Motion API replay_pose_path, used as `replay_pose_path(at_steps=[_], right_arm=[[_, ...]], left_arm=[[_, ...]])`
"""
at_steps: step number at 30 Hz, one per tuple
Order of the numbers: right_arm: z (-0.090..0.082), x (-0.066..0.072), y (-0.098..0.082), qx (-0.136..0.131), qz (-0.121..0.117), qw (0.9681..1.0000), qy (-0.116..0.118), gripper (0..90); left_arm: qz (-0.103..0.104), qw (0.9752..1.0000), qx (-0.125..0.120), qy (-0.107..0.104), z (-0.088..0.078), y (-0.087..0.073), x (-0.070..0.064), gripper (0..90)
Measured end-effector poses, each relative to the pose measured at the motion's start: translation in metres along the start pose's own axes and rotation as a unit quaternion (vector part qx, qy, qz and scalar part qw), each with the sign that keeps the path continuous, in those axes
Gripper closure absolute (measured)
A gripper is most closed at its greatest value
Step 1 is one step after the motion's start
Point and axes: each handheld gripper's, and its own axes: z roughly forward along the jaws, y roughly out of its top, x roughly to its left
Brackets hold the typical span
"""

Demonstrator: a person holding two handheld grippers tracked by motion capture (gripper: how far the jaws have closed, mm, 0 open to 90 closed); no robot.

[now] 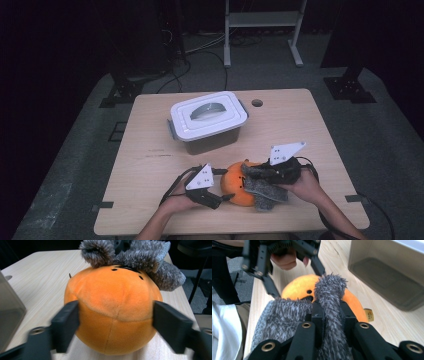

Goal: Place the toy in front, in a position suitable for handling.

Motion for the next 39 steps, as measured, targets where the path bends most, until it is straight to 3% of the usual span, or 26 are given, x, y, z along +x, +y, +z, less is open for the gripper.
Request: replay_pose_path(at_steps=[4, 8, 11, 17, 20, 22, 25, 27, 30, 32, 35, 39], right_arm=[[0.001, 0.011, 0.017, -0.009, -0.029, 0.9995, 0.011, 77.8], [0.014, 0.025, 0.037, 0.007, -0.068, 0.9974, 0.025, 77.7], [0.019, 0.025, 0.039, 0.016, -0.074, 0.9967, 0.030, 77.8], [0.007, 0.016, 0.027, 0.021, -0.053, 0.9983, 0.014, 77.8], [0.004, 0.018, 0.027, 0.012, -0.050, 0.9984, 0.026, 77.7], [0.006, 0.019, 0.030, 0.014, -0.052, 0.9981, 0.030, 77.6], [0.008, 0.012, 0.030, 0.014, -0.043, 0.9985, 0.030, 77.6], [0.005, 0.003, 0.026, 0.014, -0.032, 0.9993, 0.014, 77.6], [0.000, -0.006, 0.014, 0.023, -0.014, 0.9996, 0.002, 77.6], [-0.002, -0.006, 0.007, 0.021, -0.003, 0.9998, 0.003, 77.6], [-0.003, 0.000, 0.005, 0.014, 0.000, 0.9997, 0.018, 77.6], [0.002, 0.013, 0.014, 0.018, -0.018, 0.9986, 0.046, 77.5]], left_arm=[[-0.003, 0.9999, -0.006, 0.011, 0.000, 0.006, -0.001, 39.5], [0.008, 0.9998, 0.002, 0.017, 0.001, 0.012, -0.004, 40.9], [0.001, 0.9998, 0.004, 0.017, -0.002, 0.009, -0.001, 41.7], [0.000, 0.9998, 0.001, 0.019, -0.003, 0.007, 0.000, 42.0], [0.019, 0.9997, 0.004, 0.017, -0.001, 0.010, -0.004, 41.7], [0.051, 0.9984, 0.017, 0.018, 0.000, 0.012, -0.008, 41.1], [0.058, 0.9980, 0.019, 0.016, -0.001, 0.010, -0.010, 40.9], [0.060, 0.9979, 0.020, 0.013, -0.003, 0.007, -0.010, 40.9], [0.048, 0.9987, 0.013, 0.011, -0.005, 0.005, -0.008, 36.4], [0.014, 0.9999, -0.003, 0.008, -0.003, 0.006, -0.006, 26.4], [0.006, 1.0000, -0.003, 0.003, 0.001, 0.007, -0.007, 22.5], [0.049, 0.9987, 0.010, 0.006, 0.000, 0.007, -0.013, 35.8]])
